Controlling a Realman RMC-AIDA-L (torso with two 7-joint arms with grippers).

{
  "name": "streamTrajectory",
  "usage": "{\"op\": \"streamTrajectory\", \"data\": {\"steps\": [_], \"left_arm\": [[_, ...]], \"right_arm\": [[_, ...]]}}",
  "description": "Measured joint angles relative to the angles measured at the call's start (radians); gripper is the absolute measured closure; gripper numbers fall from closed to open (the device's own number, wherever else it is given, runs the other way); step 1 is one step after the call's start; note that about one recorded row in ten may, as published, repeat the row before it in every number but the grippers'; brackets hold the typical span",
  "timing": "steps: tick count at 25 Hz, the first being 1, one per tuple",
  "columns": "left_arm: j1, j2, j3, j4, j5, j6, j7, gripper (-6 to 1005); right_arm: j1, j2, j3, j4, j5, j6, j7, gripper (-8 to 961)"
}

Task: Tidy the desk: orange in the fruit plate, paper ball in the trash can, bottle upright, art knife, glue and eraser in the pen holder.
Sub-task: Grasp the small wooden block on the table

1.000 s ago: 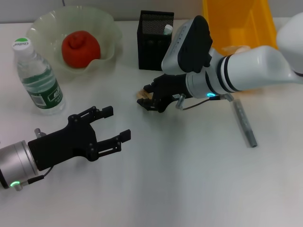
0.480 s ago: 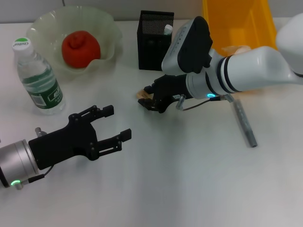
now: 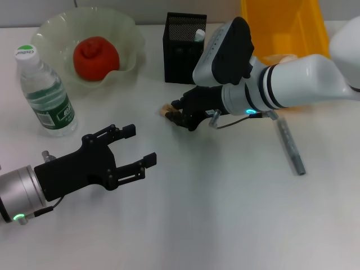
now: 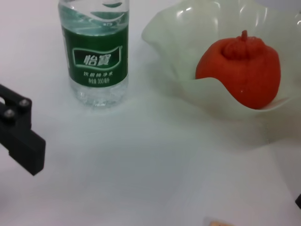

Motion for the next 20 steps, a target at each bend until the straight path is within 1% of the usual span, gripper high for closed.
{"op": "streamTrajectory", "data": {"steps": [2,3,4,7,8,9,13,16,20], "left_arm": [[0.0,0.0,0.0,0.0,0.0,0.0,0.0,182],[0.0,0.0,0.0,0.0,0.0,0.0,0.0,182],[0.0,0.0,0.0,0.0,0.0,0.0,0.0,182],[0.0,0.0,-0.008,0.0,-0.001,0.001,0.0,182],[0.0,0.0,-0.011,0.0,-0.001,0.001,0.0,182],[0.0,0.0,-0.011,0.0,-0.001,0.001,0.0,182],[0.0,0.002,-0.014,0.001,0.0,0.001,-0.006,182],[-0.001,0.003,-0.014,0.004,-0.001,0.001,-0.009,182],[-0.001,0.003,-0.009,0.004,0.0,0.003,-0.003,182]], "right_arm": [[-0.016,0.0,0.003,-0.022,0.0,0.0,0.0,706],[-0.039,-0.001,0.004,-0.057,0.0,0.0,0.0,716],[-0.039,-0.001,0.004,-0.057,0.0,0.0,0.0,727],[-0.078,-0.006,0.004,-0.111,-0.002,-0.004,0.001,760],[-0.102,-0.007,0.004,-0.139,-0.004,-0.006,0.002,771],[-0.102,-0.007,0.004,-0.139,-0.004,-0.006,0.002,771],[-0.14,-0.01,0.005,-0.184,-0.007,-0.007,0.002,770],[-0.144,-0.01,0.005,-0.186,-0.006,-0.006,0.001,767],[-0.132,-0.01,0.005,-0.177,-0.002,-0.007,0.001,761]]}}
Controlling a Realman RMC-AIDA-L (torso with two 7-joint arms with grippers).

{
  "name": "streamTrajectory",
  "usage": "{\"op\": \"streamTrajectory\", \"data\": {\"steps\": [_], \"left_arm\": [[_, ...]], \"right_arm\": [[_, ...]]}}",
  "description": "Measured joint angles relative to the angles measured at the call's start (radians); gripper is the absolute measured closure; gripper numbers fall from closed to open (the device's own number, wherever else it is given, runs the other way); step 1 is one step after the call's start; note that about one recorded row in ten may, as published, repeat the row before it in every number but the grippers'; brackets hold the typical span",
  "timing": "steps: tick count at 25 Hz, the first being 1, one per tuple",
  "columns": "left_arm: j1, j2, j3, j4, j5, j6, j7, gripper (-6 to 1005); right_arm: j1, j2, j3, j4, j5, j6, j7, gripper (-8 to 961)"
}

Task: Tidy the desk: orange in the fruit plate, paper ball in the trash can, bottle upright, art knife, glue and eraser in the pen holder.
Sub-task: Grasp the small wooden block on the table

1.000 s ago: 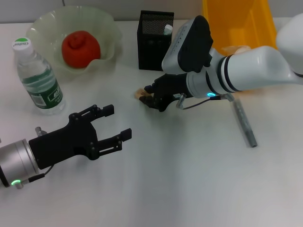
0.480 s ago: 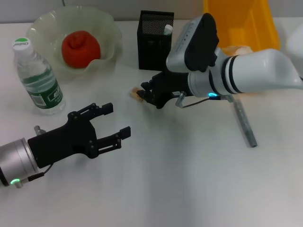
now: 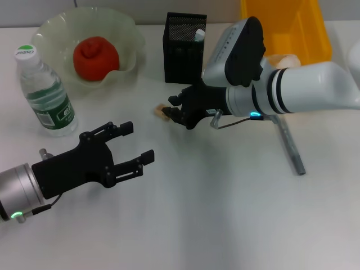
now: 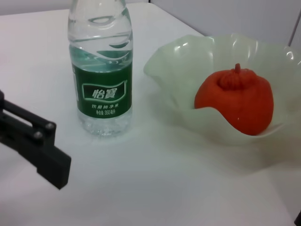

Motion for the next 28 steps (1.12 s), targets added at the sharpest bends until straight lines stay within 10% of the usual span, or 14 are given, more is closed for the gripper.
{"op": "streamTrajectory", "data": {"steps": [10,12,28], "left_arm": [[0.007,-0.001,0.004,-0.002,0.0,0.006,0.003,183],[0.007,-0.001,0.004,-0.002,0.0,0.006,0.003,183],[0.002,-0.003,-0.003,-0.003,0.0,0.011,0.004,183]], "right_arm": [[0.088,0.01,-0.003,0.101,0.002,0.024,0.0,553],[0.092,0.01,-0.004,0.104,0.003,0.032,0.0,353],[0.123,0.01,-0.019,0.162,0.032,0.022,-0.01,329]]}}
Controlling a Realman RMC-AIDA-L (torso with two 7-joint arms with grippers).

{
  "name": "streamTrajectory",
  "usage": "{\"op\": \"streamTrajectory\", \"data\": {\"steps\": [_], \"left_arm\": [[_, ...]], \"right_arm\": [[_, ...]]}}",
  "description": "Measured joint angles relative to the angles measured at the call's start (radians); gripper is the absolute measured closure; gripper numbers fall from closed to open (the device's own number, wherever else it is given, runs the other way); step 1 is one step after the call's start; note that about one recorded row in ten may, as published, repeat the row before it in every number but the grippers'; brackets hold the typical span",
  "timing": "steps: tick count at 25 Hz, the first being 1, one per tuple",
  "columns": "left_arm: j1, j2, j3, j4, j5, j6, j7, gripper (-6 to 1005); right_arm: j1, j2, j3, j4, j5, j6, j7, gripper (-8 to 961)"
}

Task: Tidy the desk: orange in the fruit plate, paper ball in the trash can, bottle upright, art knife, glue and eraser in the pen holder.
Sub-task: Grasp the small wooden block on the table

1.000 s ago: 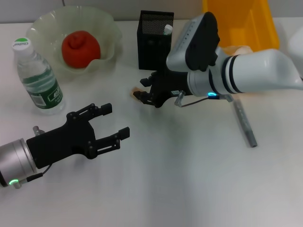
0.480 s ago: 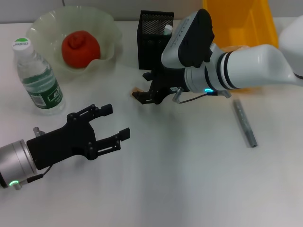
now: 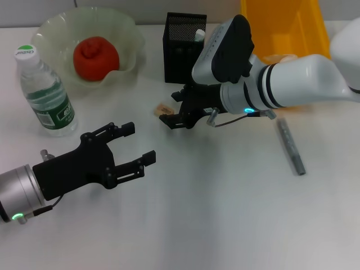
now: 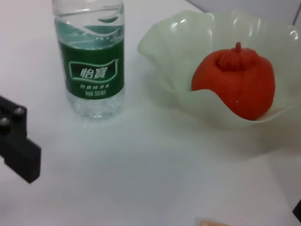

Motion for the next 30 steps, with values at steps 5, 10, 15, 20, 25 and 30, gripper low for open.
{"op": "streamTrajectory", "data": {"steps": [5,10,15,20,25,30], "left_arm": [[-0.003,0.0,0.0,-0.001,0.0,0.001,0.0,183],[-0.004,0.0,0.0,-0.001,0.0,0.001,0.001,184],[0.002,0.002,-0.003,-0.001,-0.002,0.001,0.001,184],[0.004,0.003,-0.006,0.006,-0.01,0.002,0.001,184],[-0.003,0.003,-0.014,0.006,-0.012,-0.001,-0.002,184],[-0.005,0.007,-0.015,0.019,-0.037,0.017,-0.012,184]], "right_arm": [[0.0,0.0,-0.007,0.001,0.0,-0.014,-0.022,329],[0.001,0.0,-0.009,0.002,0.0,-0.024,-0.036,330],[-0.029,-0.001,-0.002,-0.027,0.0,-0.03,-0.042,330],[-0.178,-0.009,0.019,-0.203,-0.005,-0.04,-0.056,331],[-0.368,-0.005,0.102,-0.38,-0.006,-0.07,-0.137,331],[-0.526,0.0,0.237,-0.456,0.083,-0.27,-0.269,331]]}}
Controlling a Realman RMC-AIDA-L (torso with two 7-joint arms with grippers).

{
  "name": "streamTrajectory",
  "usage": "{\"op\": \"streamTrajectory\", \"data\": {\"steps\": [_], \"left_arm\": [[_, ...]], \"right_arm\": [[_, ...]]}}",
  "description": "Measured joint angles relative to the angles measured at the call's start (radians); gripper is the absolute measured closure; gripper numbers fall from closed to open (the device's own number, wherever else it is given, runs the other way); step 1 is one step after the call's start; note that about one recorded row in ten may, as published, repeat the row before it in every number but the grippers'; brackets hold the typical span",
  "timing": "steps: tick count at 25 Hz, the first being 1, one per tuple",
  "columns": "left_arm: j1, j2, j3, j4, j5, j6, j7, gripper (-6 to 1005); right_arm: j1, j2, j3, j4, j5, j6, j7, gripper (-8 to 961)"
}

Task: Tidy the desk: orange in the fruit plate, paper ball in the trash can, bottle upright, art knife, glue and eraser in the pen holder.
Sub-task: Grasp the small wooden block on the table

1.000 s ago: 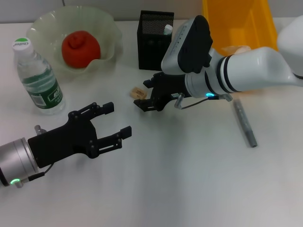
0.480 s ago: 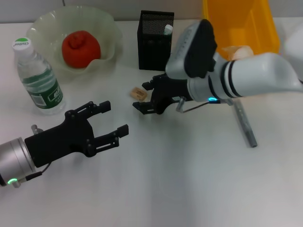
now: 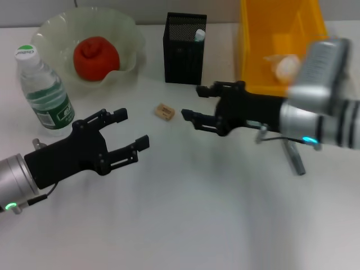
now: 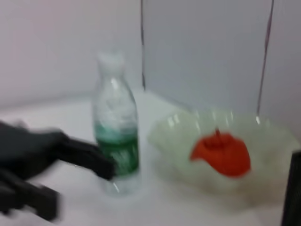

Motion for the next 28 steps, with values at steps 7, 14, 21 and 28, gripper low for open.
{"op": "streamTrajectory", "data": {"steps": [7,14,21,28], "left_arm": [[-0.021,-0.005,0.0,0.004,-0.011,-0.001,0.001,184],[-0.081,-0.012,0.008,-0.024,-0.049,-0.035,-0.004,185],[-0.168,-0.013,0.012,-0.08,-0.045,-0.158,-0.017,185],[-0.269,-0.013,0.026,-0.158,-0.047,-0.346,-0.023,186]], "right_arm": [[-0.132,-0.009,0.317,0.098,0.058,-0.456,-0.213,332],[-0.169,-0.023,0.631,0.186,-0.176,-0.707,-0.306,333],[-0.17,-0.028,0.716,0.226,-0.273,-0.724,-0.326,333],[-0.157,-0.032,0.715,0.244,-0.28,-0.713,-0.343,334]]}}
